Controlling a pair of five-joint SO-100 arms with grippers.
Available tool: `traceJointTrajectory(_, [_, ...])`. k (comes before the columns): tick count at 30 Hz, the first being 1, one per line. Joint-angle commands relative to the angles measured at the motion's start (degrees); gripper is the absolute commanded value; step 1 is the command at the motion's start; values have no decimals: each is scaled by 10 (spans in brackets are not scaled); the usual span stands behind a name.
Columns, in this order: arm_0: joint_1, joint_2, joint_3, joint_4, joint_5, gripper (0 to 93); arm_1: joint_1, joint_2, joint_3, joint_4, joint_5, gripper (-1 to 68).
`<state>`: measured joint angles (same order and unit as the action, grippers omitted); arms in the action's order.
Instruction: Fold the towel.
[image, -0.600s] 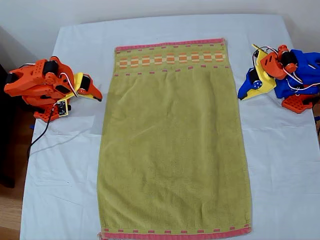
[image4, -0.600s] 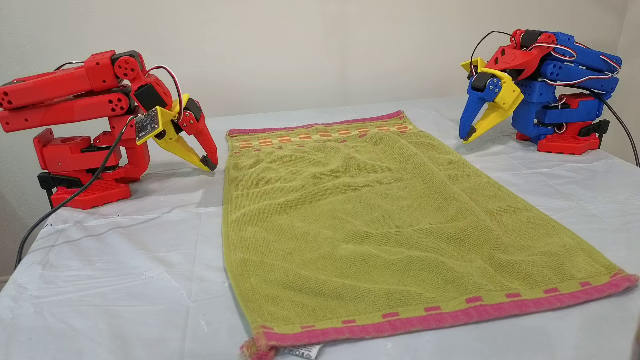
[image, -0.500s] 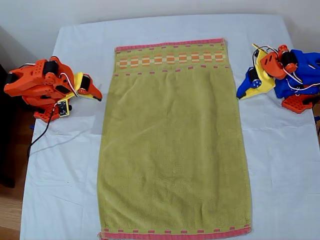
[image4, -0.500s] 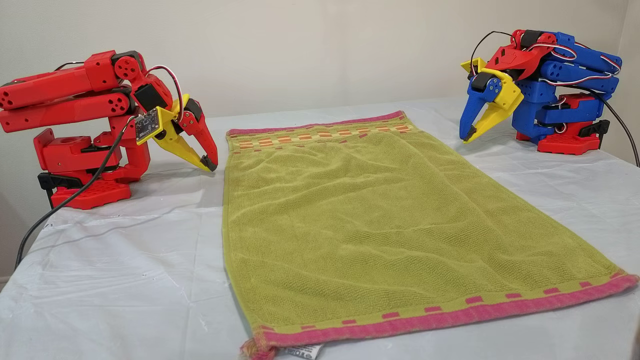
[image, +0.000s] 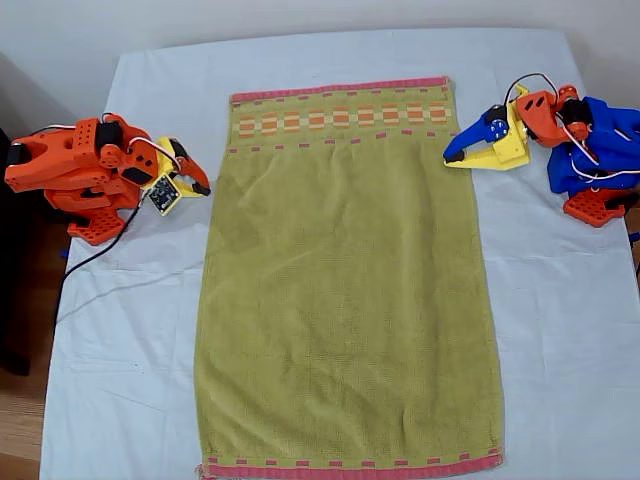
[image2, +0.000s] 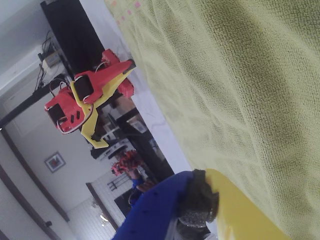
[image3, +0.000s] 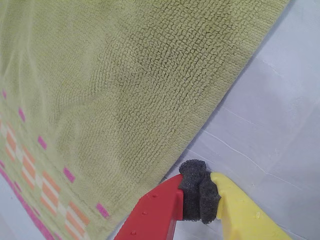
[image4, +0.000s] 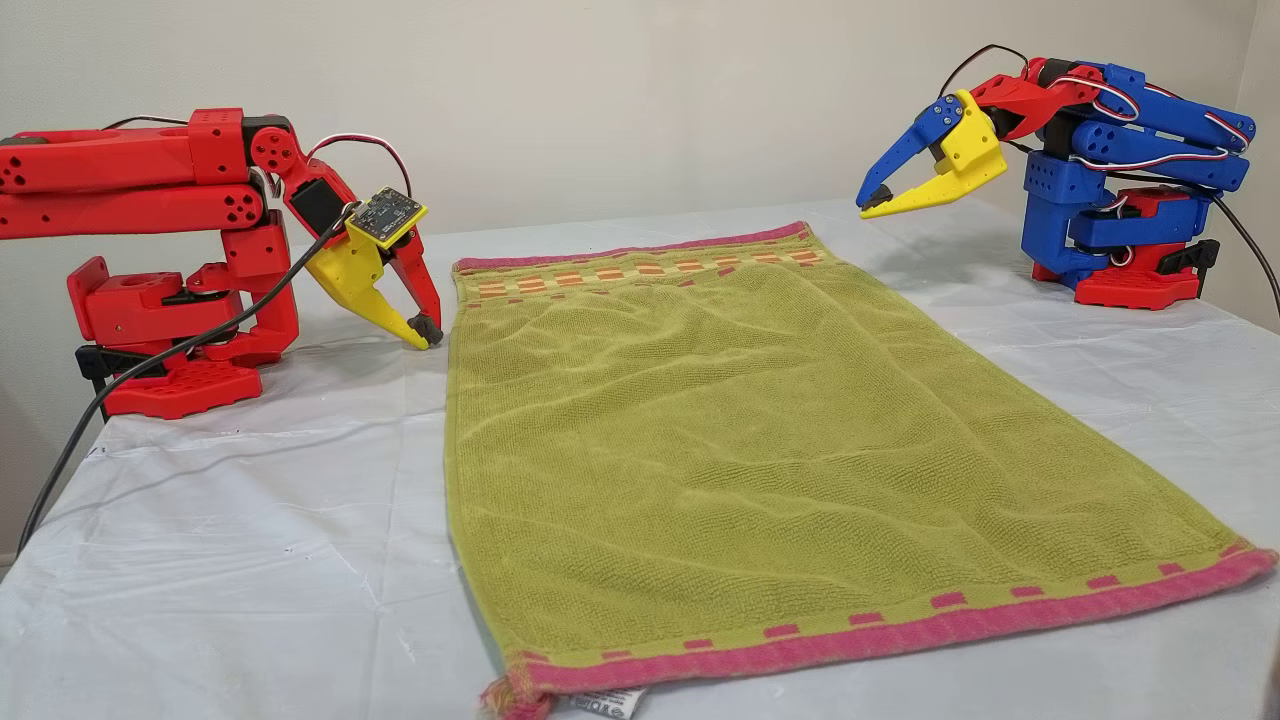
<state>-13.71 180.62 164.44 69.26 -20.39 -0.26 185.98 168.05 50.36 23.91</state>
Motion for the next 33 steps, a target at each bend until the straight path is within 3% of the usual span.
traceJointTrajectory(1, [-1, 3, 2, -10, -3, 4, 13, 122, 128, -10, 6, 5])
traceJointTrajectory(10, [11, 3, -5, -89, -4, 1, 34, 121, 120, -40, 4, 1])
traceJointTrajectory(18, [6, 3, -74, -82, -33, 1, 94, 98, -65, 76, 1, 1])
traceJointTrajectory(24, [10, 3, -97, -83, -33, 1, 83, 106, -62, 69, 8, 1])
traceJointTrajectory(28, [-11, -4, -191, -58, -52, 1, 72, -122, -235, 83, 46, 0])
traceJointTrajectory(33, [-64, -155, -312, 11, -141, 1, 37, -474, -530, 158, 36, 0])
